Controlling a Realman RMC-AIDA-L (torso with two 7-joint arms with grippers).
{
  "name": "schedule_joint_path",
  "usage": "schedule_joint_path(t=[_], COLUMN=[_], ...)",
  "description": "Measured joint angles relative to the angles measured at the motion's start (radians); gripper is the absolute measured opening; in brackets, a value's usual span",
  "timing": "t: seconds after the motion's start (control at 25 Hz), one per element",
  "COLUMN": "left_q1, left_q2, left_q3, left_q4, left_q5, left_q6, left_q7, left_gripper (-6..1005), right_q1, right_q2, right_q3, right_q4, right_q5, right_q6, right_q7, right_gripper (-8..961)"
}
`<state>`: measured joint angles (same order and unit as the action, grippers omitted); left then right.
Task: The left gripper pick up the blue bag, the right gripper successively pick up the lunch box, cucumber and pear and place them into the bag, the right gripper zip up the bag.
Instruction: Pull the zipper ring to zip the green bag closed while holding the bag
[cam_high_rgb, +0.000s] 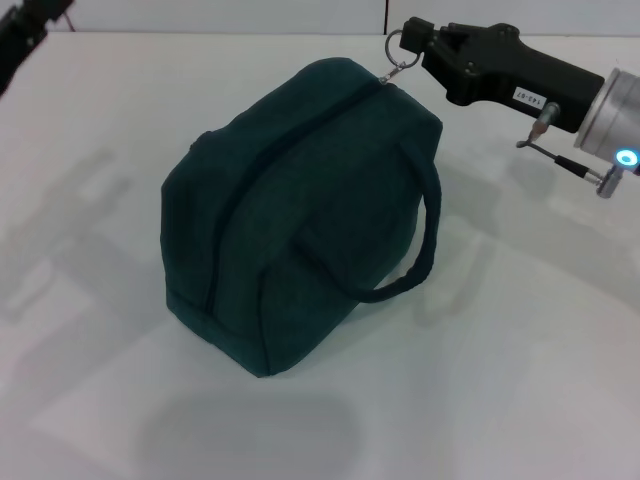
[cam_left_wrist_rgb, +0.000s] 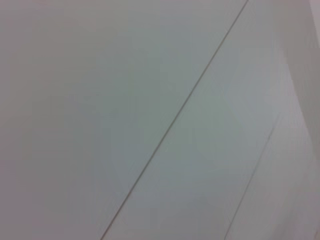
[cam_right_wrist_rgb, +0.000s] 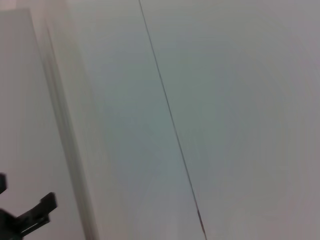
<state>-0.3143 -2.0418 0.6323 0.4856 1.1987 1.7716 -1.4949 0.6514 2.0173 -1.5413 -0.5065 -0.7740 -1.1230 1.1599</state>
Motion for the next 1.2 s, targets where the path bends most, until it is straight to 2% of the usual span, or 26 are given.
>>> schedule_joint_path(t=[0.08, 0.2, 0.32, 0.56, 0.72, 0.84, 1.04, 1.2], left_q1=[-0.032, -0.102, -0.15, -0.221, -0.262, -0.293, -0.349, -0.376], left_q2=[0.014, 0.052, 0.073, 0.097, 0.102, 0.113, 0.155, 0.157], left_q3=[0.001, 0.01, 0.012, 0.011, 0.016, 0.069, 0.233, 0.254], left_q4=[0.005, 0.019, 0.068, 0.226, 0.337, 0.378, 0.392, 0.394], left_q5=[-0.002, 0.052, 0.151, 0.366, 0.529, 0.619, 0.653, 0.682], left_q6=[-0.026, -0.093, -0.138, -0.181, -0.176, -0.17, -0.127, -0.095], left_q7=[-0.034, -0.12, -0.219, -0.456, -0.643, -0.738, -0.807, -0.833], left_gripper=[816, 826, 833, 832, 832, 832, 832, 832], right_q1=[-0.006, -0.012, -0.023, -0.035, -0.037, -0.037, -0.037, -0.036], right_q2=[-0.001, 0.0, 0.001, 0.001, 0.001, 0.002, 0.001, 0.001], right_q3=[0.007, 0.017, 0.02, 0.03, 0.031, 0.032, 0.032, 0.032], right_q4=[0.0, 0.003, 0.003, 0.004, 0.004, 0.004, 0.004, 0.004], right_q5=[0.0, 0.0, 0.0, 0.0, 0.001, 0.001, 0.001, 0.001], right_q6=[-0.012, -0.029, -0.038, -0.052, -0.057, -0.064, -0.066, -0.066], right_q7=[-0.003, -0.009, -0.011, -0.015, -0.017, -0.023, -0.025, -0.025], right_gripper=[8, 8, 8, 9, 9, 9, 9, 9])
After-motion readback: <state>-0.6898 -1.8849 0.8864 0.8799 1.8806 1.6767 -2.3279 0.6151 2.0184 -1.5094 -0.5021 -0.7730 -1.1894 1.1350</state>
